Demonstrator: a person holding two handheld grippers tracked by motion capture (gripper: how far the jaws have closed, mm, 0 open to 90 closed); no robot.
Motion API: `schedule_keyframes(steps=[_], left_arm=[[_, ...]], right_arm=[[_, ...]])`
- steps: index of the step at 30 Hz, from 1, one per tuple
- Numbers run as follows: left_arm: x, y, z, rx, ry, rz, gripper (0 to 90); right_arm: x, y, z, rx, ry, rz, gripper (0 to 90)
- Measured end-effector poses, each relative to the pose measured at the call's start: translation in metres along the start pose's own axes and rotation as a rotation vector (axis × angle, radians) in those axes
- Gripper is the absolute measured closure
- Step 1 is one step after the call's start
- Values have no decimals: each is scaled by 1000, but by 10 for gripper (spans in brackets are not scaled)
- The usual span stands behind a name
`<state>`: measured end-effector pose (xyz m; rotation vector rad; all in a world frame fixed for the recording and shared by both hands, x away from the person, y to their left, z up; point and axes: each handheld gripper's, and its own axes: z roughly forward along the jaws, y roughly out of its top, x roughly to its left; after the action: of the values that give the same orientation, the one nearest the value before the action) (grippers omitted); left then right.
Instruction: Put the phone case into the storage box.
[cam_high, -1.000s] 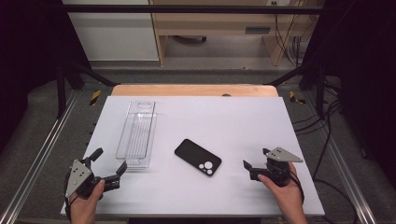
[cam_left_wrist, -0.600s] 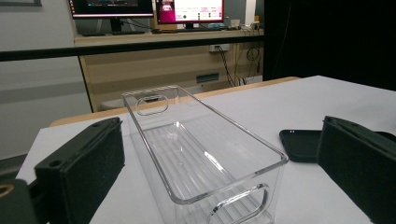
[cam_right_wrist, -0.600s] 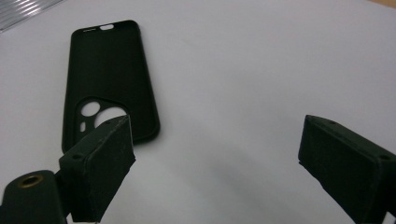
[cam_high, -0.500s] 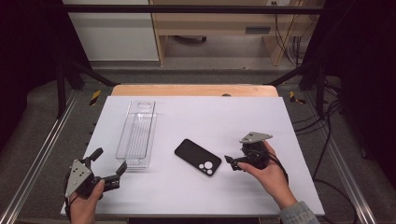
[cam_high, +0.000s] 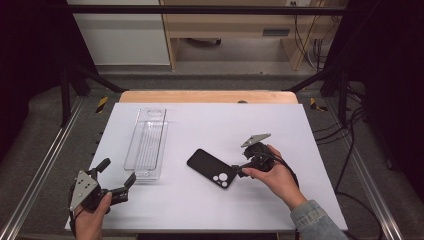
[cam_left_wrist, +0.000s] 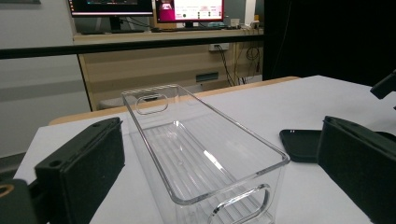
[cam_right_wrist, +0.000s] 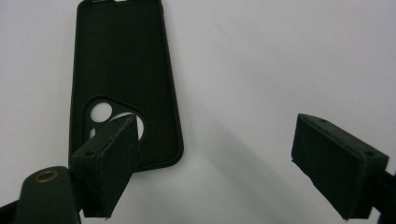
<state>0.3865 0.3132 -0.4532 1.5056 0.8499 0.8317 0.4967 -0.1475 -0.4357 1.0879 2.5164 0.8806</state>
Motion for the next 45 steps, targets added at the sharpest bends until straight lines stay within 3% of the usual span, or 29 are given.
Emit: schedule_keyframes(steps=[9, 19, 36, 45], left_arm=[[0, 0, 0, 1, -1, 2, 4], [-1, 0, 0, 1, -2, 3, 4], [-1, 0, 1, 1, -7, 2, 4], [-1, 0, 2, 3, -9, 1, 4]], right_arm=[[4, 5, 11, 35, 12, -26, 166], [1, 11, 25, 56, 40, 18, 218], [8, 13, 30, 45, 87, -2, 499], [9, 12, 32, 52, 112, -5, 592]])
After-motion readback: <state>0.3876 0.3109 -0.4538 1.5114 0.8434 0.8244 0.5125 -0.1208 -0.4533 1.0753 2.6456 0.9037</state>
